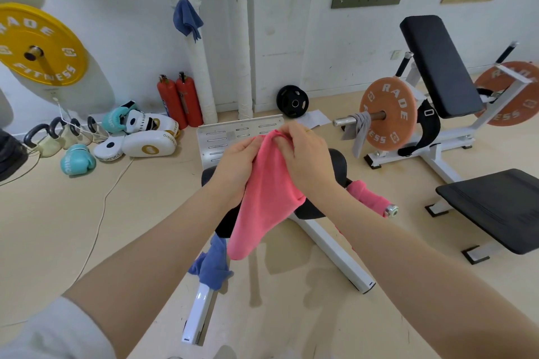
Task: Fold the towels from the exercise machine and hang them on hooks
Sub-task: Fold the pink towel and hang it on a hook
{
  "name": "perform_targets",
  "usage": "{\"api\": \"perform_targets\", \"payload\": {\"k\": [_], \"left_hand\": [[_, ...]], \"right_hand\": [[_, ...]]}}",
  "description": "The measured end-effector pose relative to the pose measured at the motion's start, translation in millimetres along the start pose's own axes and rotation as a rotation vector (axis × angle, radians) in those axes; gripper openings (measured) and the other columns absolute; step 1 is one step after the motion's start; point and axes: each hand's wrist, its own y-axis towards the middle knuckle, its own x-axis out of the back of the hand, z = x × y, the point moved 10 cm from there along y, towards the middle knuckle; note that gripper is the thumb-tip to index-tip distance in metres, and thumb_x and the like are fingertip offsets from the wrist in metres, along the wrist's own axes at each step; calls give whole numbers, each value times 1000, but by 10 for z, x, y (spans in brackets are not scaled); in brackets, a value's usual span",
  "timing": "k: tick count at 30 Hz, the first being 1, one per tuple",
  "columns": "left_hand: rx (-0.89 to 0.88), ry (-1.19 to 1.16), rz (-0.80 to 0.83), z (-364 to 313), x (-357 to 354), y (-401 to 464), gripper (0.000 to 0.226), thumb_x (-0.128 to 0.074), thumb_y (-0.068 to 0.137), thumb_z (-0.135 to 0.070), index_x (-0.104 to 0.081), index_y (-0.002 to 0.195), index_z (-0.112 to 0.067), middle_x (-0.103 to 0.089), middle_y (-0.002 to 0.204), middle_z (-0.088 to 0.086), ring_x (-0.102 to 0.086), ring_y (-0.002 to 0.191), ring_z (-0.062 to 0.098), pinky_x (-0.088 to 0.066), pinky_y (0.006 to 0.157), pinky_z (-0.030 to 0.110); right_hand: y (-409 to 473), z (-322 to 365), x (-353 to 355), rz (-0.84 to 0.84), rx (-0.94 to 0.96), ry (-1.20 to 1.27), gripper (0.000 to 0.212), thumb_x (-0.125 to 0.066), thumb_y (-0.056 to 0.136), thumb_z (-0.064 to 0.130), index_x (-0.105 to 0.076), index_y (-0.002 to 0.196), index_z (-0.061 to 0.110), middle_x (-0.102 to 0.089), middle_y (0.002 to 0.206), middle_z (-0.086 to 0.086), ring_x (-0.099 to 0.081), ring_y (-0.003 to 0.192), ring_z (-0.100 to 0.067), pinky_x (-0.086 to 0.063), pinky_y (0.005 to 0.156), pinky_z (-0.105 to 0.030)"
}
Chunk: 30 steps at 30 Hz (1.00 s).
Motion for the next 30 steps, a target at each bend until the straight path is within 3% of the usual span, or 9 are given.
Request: {"api": "perform_targets", "payload": {"k": [3,6,10,11,15,19,23,27,30], "left_hand": [[-25,96,-13,-66,39,-24,23,-50,95,-22,-70,85,-21,-71,68,-9,-65,64,2,-49,56,14],[-34,142,-33,-134,106,-32,28,-47,97,-21,-69,79,-24,-69,61,-11,-62,59,0,-46,53,13],[26,52,-55,-144,291,-36,42,-43,93,-49,-72,90,-18,-72,92,4,-67,87,14,-53,79,26],[-12,81,-41,-197,338,-52,38,-46,92,-47,-72,93,-19,-72,95,5,-67,90,15,-53,82,28],[-79,104,56,-362,529,-125,20,-53,91,-18,-66,106,-15,-71,97,5,-68,87,12,-54,76,23],[-139,142,-12,-602,943,-110,16,-52,92,-12,-65,101,-13,-68,88,2,-65,75,8,-53,68,19],[-217,136,-114,-804,1445,-55,19,-52,91,-9,-68,88,-19,-68,72,-10,-62,67,1,-49,61,13],[-216,139,-243,-897,2065,74,18,-53,92,-12,-66,85,-23,-64,75,-7,-57,70,4,-45,64,18],[-222,135,-306,-1065,2656,188,19,-53,92,-12,-65,84,-25,-61,77,-7,-54,72,5,-42,65,20]], "right_hand": [[-23,100,-99,102,36,58,19,-44,96,25,-55,100,9,-59,85,-1,-55,81,-18,-43,74,-34],[-5,204,-134,137,51,124,20,-48,95,30,-60,102,16,-62,81,5,-57,80,-14,-47,71,-35],[197,314,-113,73,49,-12,23,-59,85,44,-55,79,22,-48,61,11,-45,62,-7,-37,53,-25],[249,343,-139,77,41,-34,26,-61,83,45,-53,76,21,-46,59,10,-44,60,-8,-34,52,-25],[454,452,-388,240,21,13,41,-63,79,52,-54,66,13,-44,56,8,-41,56,-9,-35,55,-27],[512,709,-580,488,102,273,31,-63,86,29,-59,64,7,-47,55,6,-41,51,-2,-35,53,-19],[586,960,-837,652,209,199,36,-66,85,24,-55,68,-6,-40,57,-5,-37,53,-8,-30,55,-25],[927,1262,-1128,594,345,56,46,-64,82,36,-52,59,-2,-36,57,2,-31,54,-6,-25,60,-21],[1214,1435,-1393,536,279,158,31,-68,82,27,-56,55,17,-48,90,10,-46,88,-6,-35,82,-23]]}}
